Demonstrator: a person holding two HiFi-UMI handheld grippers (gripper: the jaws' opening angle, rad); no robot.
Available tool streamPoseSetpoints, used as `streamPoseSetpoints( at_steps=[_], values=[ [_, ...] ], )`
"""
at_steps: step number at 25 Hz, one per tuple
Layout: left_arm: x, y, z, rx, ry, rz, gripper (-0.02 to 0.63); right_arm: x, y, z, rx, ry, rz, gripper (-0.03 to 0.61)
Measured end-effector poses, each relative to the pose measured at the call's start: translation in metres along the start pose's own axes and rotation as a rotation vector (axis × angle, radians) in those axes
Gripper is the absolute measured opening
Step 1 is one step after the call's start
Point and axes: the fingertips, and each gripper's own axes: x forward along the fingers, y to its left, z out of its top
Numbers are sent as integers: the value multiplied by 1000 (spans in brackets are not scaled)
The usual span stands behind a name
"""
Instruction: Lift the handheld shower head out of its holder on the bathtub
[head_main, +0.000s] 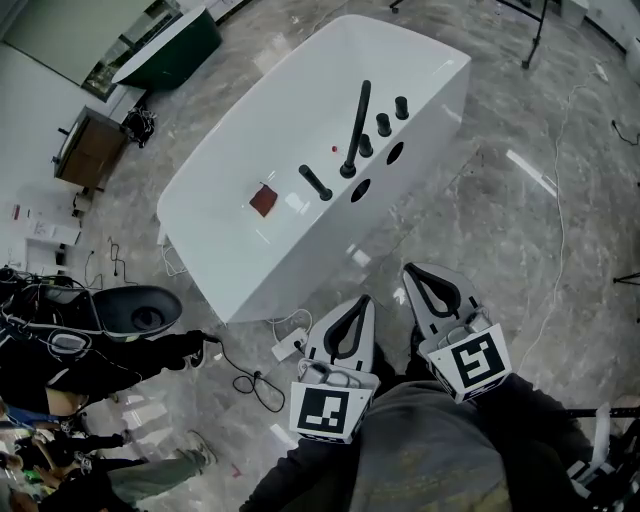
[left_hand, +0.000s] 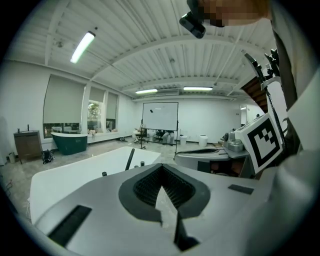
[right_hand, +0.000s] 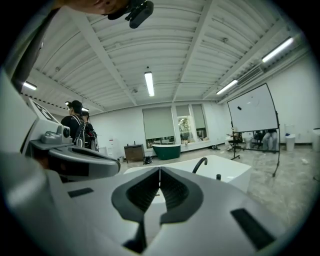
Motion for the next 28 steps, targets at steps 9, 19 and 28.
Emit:
streamPoseSetpoints(
  at_steps=[9,19,28],
  values=[
    [23,42,-2,-38,-9,33,2,47,-5,-2,-21,28,29,5],
    [58,106,12,-37,-14,5,2,116,-11,10,-19,35,10,5],
    [91,185,23,-65,-38,32,2,203,-10,24,-49,50,41,5]
  ],
)
